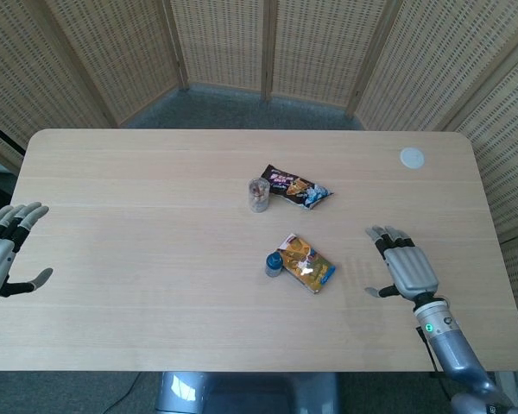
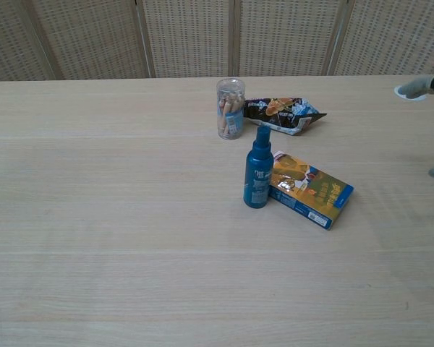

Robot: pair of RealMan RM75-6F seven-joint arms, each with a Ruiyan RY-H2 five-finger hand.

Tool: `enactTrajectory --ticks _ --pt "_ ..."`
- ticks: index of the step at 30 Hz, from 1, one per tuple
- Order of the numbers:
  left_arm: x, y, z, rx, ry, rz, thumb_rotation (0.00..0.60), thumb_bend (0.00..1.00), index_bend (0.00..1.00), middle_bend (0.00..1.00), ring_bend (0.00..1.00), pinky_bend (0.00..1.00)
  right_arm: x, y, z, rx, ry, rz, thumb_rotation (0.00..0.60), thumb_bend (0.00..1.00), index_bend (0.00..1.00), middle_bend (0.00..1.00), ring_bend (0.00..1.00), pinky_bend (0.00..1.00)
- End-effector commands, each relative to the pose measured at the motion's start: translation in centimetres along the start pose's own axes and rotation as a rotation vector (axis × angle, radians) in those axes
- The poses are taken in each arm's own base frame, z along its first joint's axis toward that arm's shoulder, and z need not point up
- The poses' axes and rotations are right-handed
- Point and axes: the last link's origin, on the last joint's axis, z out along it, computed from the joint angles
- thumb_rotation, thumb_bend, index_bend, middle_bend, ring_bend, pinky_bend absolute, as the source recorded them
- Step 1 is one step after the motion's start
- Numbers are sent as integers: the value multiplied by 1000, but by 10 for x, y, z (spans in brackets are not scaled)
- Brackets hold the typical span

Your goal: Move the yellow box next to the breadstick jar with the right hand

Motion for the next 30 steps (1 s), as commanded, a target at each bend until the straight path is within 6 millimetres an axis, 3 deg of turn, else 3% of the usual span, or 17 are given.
enactTrajectory --ticks 1,13,30 --pt "0 0 2 -1 0 -3 600 323 36 28 0 0 -9 -11 6 16 -21 6 524 0 0 0 0 0" --pt "-3 -7 4 10 -5 -11 600 322 36 28 0 0 -32 -34 28 -12 -22 76 515 0 0 0 0 0" --pt "-1 -13 4 10 2 -19 600 322 35 29 0 0 -62 -61 40 -43 -83 95 505 0 0 0 0 0"
